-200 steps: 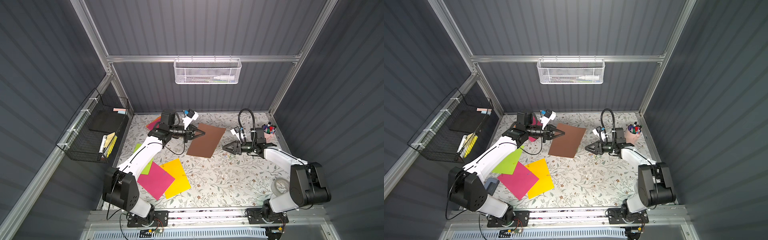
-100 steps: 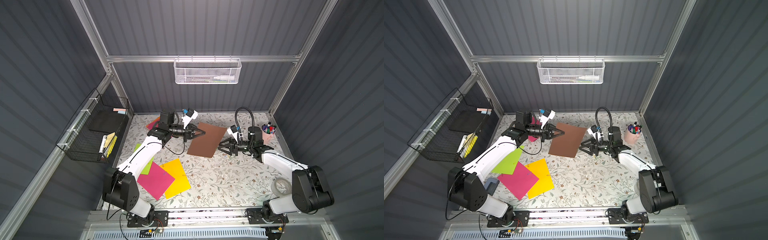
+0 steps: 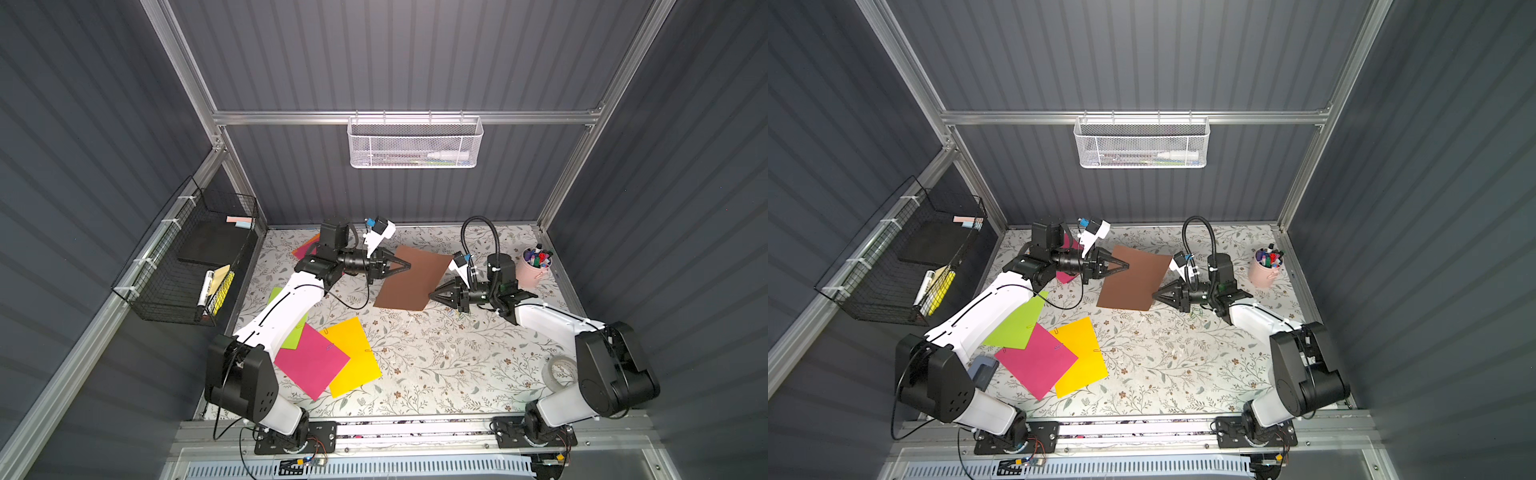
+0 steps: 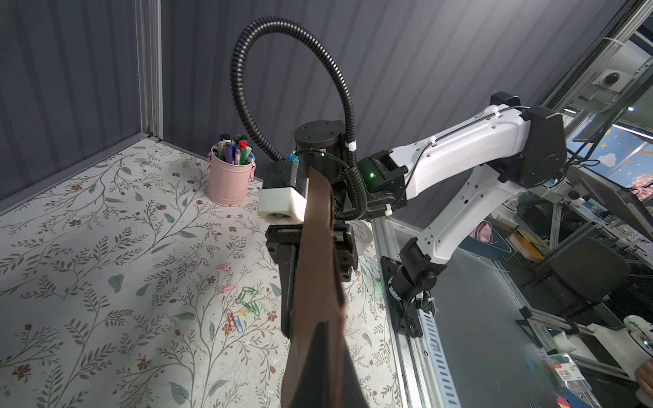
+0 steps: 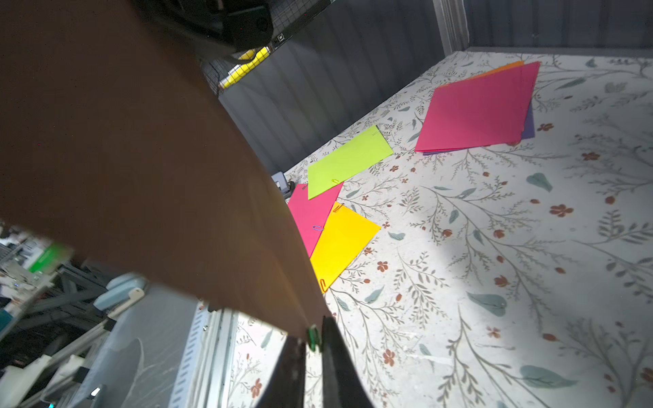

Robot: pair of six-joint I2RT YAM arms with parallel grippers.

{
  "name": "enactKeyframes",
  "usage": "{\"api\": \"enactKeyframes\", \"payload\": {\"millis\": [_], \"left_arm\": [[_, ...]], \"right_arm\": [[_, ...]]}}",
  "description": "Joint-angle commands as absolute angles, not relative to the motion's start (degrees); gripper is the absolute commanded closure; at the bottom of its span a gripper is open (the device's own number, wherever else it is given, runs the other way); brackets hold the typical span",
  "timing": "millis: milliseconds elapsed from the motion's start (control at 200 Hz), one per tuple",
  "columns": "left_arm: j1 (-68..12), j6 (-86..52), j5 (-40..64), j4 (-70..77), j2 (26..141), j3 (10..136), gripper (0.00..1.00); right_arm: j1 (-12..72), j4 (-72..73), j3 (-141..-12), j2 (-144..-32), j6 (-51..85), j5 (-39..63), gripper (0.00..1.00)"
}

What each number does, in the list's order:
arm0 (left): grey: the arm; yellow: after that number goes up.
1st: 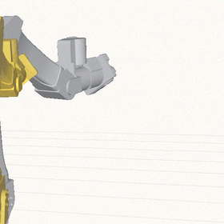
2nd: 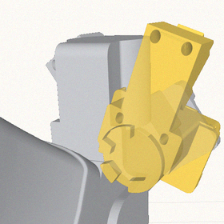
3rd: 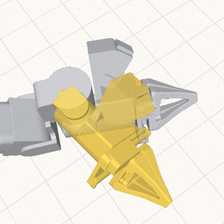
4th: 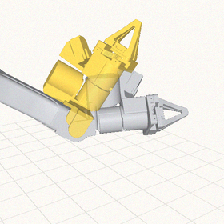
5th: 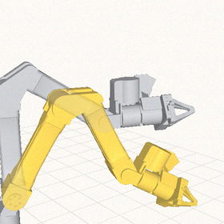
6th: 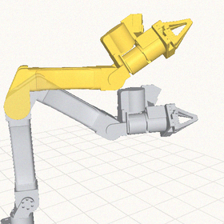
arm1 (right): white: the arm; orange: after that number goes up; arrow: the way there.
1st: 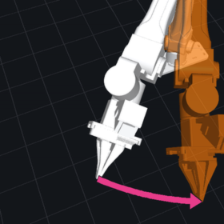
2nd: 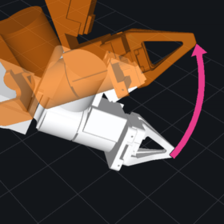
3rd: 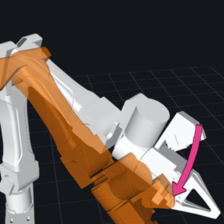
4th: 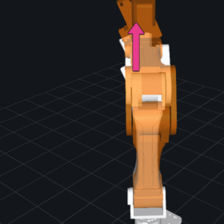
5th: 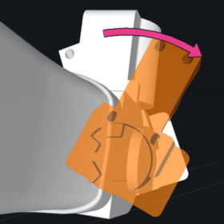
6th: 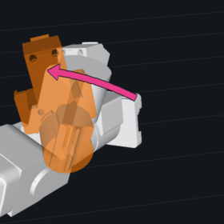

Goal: Unclip the paperclips from the documents
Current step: Remove the paper clip from the document.

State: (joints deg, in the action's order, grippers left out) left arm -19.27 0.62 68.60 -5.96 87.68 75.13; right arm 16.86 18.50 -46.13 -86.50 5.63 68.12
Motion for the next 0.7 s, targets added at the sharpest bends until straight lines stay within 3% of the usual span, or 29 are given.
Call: {"api": "enactKeyframes", "payload": {"millis": [0, 105, 230, 695], "left_arm": [[-18.6, 0.7, 69.6, -5.8, 87.6, 75.0, 1.00], [-18.6, 1.5, 69.3, -6.8, 87.9, 75.0, 1.00], [-18.3, 2.5, 67.9, -8.1, 88.2, 75.3, 1.00], [-17.2, 4.3, 60.4, -12.1, 88.8, 77.7, 1.00]], "right_arm": [[16.8, 17.9, -47.6, -86.1, 4.9, 70.0, 0.92], [16.7, 16.5, -47.8, -85.9, 4.1, 70.4, 0.98], [16.6, 14.2, -48.1, -85.6, 2.6, 70.3, 0.99], [13.8, 7.0, -48.5, -84.6, -1.9, 70.2, 0.93]]}}
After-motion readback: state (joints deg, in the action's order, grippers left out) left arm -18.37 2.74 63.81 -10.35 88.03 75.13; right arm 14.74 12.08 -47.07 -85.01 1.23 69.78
